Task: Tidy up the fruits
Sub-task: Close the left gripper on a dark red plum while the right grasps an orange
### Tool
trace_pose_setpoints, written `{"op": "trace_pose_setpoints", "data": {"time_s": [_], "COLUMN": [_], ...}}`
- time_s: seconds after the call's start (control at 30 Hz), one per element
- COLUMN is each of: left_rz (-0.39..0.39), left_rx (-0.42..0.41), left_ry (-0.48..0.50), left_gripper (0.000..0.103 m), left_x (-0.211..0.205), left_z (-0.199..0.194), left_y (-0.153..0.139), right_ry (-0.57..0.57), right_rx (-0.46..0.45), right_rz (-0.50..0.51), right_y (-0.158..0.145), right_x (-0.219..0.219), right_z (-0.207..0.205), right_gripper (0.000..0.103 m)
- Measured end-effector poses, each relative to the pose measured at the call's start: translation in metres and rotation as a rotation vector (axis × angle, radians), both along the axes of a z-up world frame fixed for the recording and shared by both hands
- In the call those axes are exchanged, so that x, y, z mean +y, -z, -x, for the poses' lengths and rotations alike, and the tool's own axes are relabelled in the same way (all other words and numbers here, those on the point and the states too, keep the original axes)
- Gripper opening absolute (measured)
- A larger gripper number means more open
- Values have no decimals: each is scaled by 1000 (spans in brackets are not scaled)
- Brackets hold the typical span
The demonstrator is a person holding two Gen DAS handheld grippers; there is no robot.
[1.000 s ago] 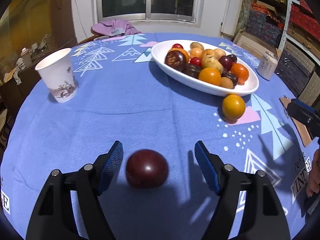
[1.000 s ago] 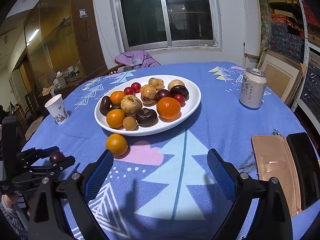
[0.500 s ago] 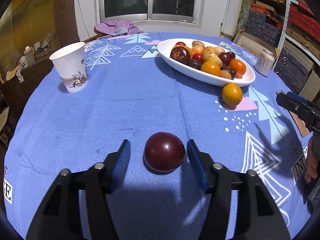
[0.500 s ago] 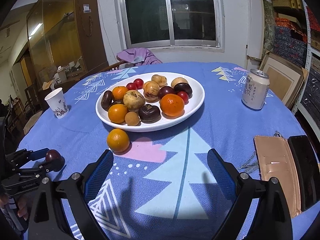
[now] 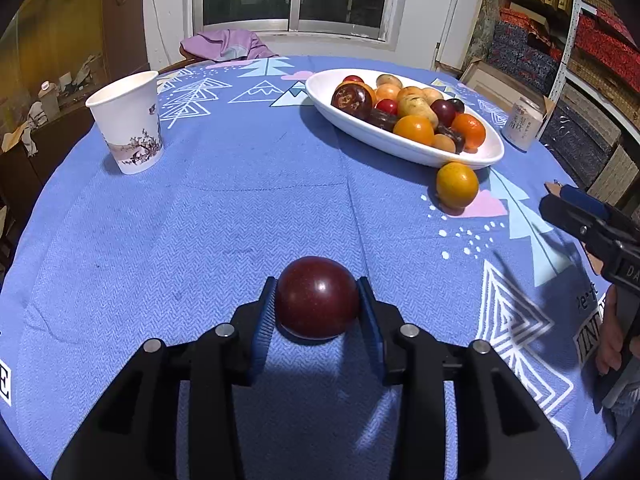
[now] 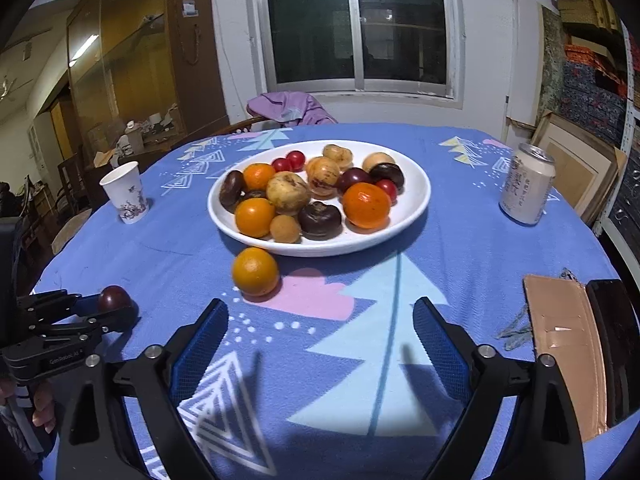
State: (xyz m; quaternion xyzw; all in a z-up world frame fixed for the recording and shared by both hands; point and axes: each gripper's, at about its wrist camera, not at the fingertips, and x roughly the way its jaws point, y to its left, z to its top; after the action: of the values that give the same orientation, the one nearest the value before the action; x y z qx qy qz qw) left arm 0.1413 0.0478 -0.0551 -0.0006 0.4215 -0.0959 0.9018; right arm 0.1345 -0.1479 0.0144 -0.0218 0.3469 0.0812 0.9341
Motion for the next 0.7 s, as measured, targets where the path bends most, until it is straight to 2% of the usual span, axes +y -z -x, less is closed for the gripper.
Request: {"op": "trace_pose_setpoints", "data": {"time_s": [0.1,0.13,0.23,0.37,0.7], "left_rz": [0,0,-4,-3,1], "left_rx": [1,1,0,2,6], "left_ry": [-4,-6,-7,-5,-5], "left_gripper": [39,39,39,39,39], "left_x": [-2,-3,-3,-2,-3], "left_z": [-1,-1,-1,-1,-3], "left_y": [0,0,0,1,2], "right_ry": [-22,-23,-7,17,41], "right_rx": [33,48,97,152,191], "right_rz": [13,16,43,8,22], "right_y": [2,4,15,23,39], "right_x": [17,21,35,41,55], "right_z": [-9,-13,-27,-46,-72], "right_gripper": [72,70,70,70,70]}}
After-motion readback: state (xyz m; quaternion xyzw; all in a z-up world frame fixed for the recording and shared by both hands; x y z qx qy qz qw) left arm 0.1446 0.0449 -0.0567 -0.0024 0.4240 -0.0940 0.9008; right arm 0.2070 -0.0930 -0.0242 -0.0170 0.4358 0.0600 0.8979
